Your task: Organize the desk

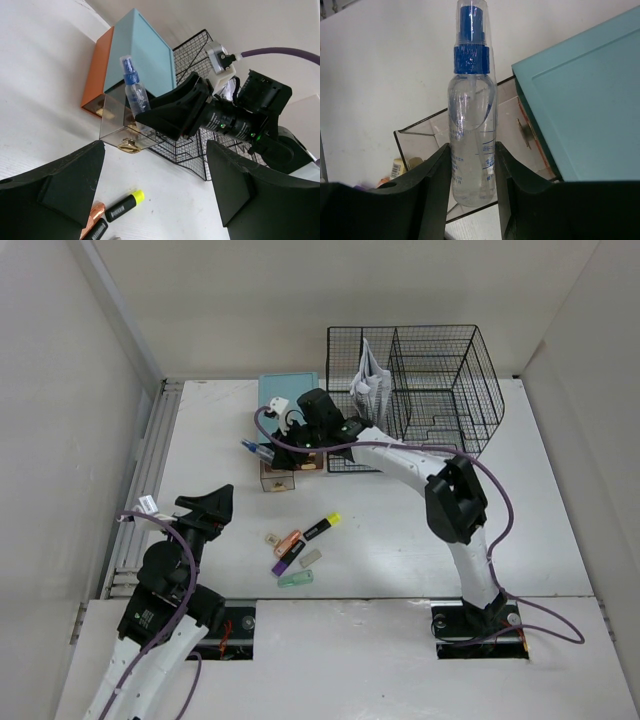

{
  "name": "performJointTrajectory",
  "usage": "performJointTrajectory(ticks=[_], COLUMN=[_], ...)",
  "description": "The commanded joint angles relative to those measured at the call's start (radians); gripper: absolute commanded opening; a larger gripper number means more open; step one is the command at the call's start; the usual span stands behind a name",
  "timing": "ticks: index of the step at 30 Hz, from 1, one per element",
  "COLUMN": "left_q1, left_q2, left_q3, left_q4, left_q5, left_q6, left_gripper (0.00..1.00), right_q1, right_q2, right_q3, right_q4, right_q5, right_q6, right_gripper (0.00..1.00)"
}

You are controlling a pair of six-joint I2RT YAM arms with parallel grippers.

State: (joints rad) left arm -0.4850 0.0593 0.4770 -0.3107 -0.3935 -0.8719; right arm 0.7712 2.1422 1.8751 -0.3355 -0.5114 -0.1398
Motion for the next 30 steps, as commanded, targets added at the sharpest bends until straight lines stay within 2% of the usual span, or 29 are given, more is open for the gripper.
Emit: performJointTrajectory(ticks=[1,3,5,6,9,14,18,25,27,30], left_q1=[-0.006,-0.006,-0.006,-0.006,-0.006,-0.006,-0.006,-0.006,-0.006,-0.006], left_q2=[-0.003,-0.003,-0.003,-0.003,-0.003,-0.003,-0.003,-0.012,-0.012,-0.012], left_q3=[-0.005,-0.005,-0.005,-0.005,-0.005,-0.005,-0.005,-0.005,-0.005,-0.005], left_q4=[0.036,0.036,0.036,0.036,0.027,0.027,0.027,0.027,0.027,0.027], left_q5=[0.001,0.001,0.001,0.001,0.001,0.001,0.01,0.01,0.019,0.019], left_q6=[0.01,0.01,0.01,0.01,0.01,0.01,0.001,0.001,-0.009,-0.009], left_gripper=[0.8,0.8,0.8,0.8,0.8,0.8,0.8,0.8,0.8,0.8], right_q1=[0.014,0.023,0.023,0.033,0.033,0.054,0.063,0.073,0.073,0.073], right_q2=[-0.018,-0.018,-0.018,-0.027,-0.027,-0.073,-0.104,-0.166,-0.166,-0.124], right_q3=[-0.008,-0.008,-0.017,-0.017,-0.017,-0.017,-0.017,0.007,0.035,0.081], right_q4=[0.082,0.082,0.082,0.082,0.064,0.046,0.036,0.027,0.018,0.007], right_q5=[0.016,0.025,0.025,0.025,0.034,0.07,0.091,0.169,0.192,0.192], right_q6=[-0.033,-0.034,-0.043,-0.043,-0.053,-0.087,-0.098,-0.125,-0.126,-0.126], right_gripper=[0.02,0.06,0.14,0.24,0.38,0.53,0.57,0.57,0.52,0.4])
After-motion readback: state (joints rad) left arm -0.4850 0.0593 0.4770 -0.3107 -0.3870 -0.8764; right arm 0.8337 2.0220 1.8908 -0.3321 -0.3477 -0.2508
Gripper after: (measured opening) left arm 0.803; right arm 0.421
